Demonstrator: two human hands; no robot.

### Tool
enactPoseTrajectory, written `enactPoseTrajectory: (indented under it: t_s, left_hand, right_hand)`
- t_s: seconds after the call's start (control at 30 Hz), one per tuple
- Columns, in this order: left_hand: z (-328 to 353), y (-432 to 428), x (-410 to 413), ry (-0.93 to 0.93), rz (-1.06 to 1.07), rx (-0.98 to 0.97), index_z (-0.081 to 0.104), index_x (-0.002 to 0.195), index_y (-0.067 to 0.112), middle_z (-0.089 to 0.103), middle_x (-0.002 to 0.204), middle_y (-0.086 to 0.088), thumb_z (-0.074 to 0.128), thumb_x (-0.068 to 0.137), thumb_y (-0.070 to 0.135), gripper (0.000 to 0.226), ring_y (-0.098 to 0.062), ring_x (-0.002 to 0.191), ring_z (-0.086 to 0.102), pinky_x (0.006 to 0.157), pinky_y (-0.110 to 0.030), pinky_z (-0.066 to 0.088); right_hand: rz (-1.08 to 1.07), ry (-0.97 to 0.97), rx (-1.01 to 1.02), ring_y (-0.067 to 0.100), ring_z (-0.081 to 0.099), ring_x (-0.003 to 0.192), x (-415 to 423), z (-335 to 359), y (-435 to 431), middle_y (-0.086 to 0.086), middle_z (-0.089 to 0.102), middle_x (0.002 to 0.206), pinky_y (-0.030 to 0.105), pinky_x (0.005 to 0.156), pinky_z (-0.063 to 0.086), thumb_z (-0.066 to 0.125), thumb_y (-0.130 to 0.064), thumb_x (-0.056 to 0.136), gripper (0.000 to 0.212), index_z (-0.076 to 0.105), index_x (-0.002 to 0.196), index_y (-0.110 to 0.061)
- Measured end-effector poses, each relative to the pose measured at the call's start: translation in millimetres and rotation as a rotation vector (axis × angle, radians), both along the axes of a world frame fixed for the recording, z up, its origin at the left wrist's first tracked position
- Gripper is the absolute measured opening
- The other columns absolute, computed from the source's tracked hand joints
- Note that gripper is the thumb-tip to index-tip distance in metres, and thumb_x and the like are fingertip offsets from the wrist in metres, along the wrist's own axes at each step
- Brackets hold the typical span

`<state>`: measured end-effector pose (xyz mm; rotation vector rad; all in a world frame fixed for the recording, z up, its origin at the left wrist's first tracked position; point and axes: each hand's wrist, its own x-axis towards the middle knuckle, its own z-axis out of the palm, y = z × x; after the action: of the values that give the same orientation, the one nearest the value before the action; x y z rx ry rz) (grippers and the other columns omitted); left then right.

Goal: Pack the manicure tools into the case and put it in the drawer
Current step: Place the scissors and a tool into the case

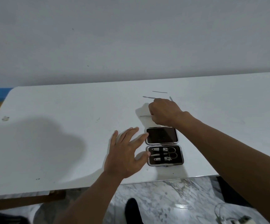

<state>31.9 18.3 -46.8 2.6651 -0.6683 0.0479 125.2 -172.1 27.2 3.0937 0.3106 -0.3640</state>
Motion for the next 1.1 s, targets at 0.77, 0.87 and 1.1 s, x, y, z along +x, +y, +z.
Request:
enactPoseTrajectory:
  t_s: [0.77,0.87,1.1]
  left_hand:
    - [-9.9,0.2,0.3,-0.041,0.010,0.023,0.037,0.143,0.045,0.032,0.156,0.002,0.031,0.086,0.071,0.063,-0.014,0.145,0.023,0.119,-0.048,0.012]
    - [-10.2,0.7,0.4,-0.044,0.008,0.019,0.038,0.142,0.045,0.033,0.155,0.001,0.031,0.086,0.071,0.063,-0.014,0.145,0.024,0.118,-0.048,0.013]
    - [-11.4,1.1,1.7,-0.051,0.012,0.016,0.038,0.142,0.046,0.034,0.155,0.002,0.032,0.085,0.072,0.062,-0.014,0.144,0.025,0.118,-0.047,0.014]
  right_hand:
    - [-0.068,-0.134,0.041,0.033,0.061,0.085,-108.2,-6.6,-66.3,0.007,0.066,0.095,0.033,0.065,0.047,0.055,-0.011,0.089,0.016,0.064,0.100,-0.018]
    - [-0.086,-0.167,0.003,0.033,0.061,0.088,-113.7,-7.0,-73.2,0.006,0.066,0.097,0.031,0.063,0.041,0.054,-0.014,0.091,0.016,0.065,0.100,-0.021]
    - [-0.086,-0.165,0.023,0.034,0.062,0.084,-111.1,-8.4,-71.4,0.007,0.065,0.093,0.035,0.066,0.052,0.056,-0.009,0.087,0.015,0.066,0.096,-0.017]
